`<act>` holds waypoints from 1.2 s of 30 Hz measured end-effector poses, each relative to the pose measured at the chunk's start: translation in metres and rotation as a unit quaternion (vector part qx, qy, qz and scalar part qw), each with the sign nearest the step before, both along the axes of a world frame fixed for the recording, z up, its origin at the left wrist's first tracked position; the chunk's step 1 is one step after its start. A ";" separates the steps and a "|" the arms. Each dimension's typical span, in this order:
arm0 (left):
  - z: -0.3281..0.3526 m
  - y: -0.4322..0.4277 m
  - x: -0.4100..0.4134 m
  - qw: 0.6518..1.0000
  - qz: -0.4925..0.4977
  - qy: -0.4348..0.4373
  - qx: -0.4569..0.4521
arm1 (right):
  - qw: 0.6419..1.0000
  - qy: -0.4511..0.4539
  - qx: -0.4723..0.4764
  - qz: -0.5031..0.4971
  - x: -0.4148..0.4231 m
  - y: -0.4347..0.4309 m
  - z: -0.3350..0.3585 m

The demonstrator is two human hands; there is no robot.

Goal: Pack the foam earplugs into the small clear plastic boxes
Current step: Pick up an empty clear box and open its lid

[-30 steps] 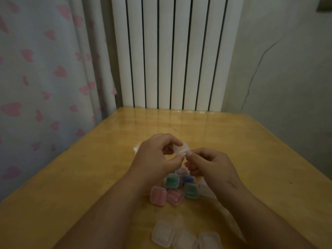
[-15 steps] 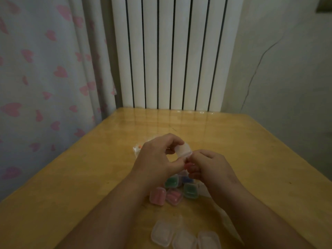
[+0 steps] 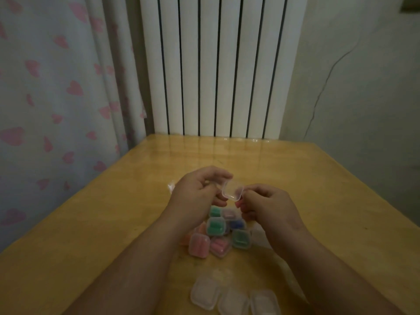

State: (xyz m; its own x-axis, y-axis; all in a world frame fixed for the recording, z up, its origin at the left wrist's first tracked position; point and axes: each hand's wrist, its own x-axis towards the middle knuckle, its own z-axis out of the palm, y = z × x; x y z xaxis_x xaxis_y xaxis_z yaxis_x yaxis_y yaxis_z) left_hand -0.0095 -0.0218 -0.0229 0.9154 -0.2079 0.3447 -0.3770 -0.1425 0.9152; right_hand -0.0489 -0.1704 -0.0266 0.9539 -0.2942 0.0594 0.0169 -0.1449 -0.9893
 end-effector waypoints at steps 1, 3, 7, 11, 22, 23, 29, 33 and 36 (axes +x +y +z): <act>0.000 0.000 -0.001 1.000 -0.005 0.011 0.011 | 1.000 -0.001 -0.008 -0.005 0.000 -0.001 -0.001; 0.000 0.000 -0.002 0.999 -0.003 0.004 0.049 | 1.000 -0.006 -0.005 -0.004 0.000 -0.004 -0.001; 0.002 0.001 -0.003 0.995 0.038 -0.035 0.091 | 0.997 -0.057 -0.029 -0.030 -0.003 -0.008 0.001; 0.001 -0.002 -0.003 0.995 0.044 -0.020 0.086 | 0.984 -0.162 -0.038 -0.067 -0.009 -0.010 0.009; 0.002 -0.005 -0.006 0.998 -0.002 0.046 0.040 | 0.958 -0.213 -0.188 -0.041 0.000 0.002 -0.008; 0.001 -0.004 -0.006 0.998 -0.005 0.052 0.032 | 0.954 -0.210 -0.210 -0.044 0.001 0.002 -0.009; 0.000 -0.001 -0.003 0.996 -0.014 0.082 -0.014 | 0.917 -0.232 -0.315 -0.080 0.005 0.002 -0.011; 0.000 -0.002 -0.004 0.997 -0.010 0.082 -0.008 | 0.927 -0.210 -0.298 -0.084 0.005 0.001 -0.011; 0.000 -0.002 -0.004 0.997 -0.009 0.078 0.002 | 0.937 -0.196 -0.277 -0.081 0.004 0.001 -0.011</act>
State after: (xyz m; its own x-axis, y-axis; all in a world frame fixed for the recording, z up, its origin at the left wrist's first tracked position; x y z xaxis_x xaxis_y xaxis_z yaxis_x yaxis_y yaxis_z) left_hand -0.0136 -0.0239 -0.0225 0.9542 -0.2253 0.1968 -0.2318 -0.1411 0.9625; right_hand -0.0453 -0.1697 -0.0372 0.7725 -0.2539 0.5820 0.2962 -0.6667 -0.6839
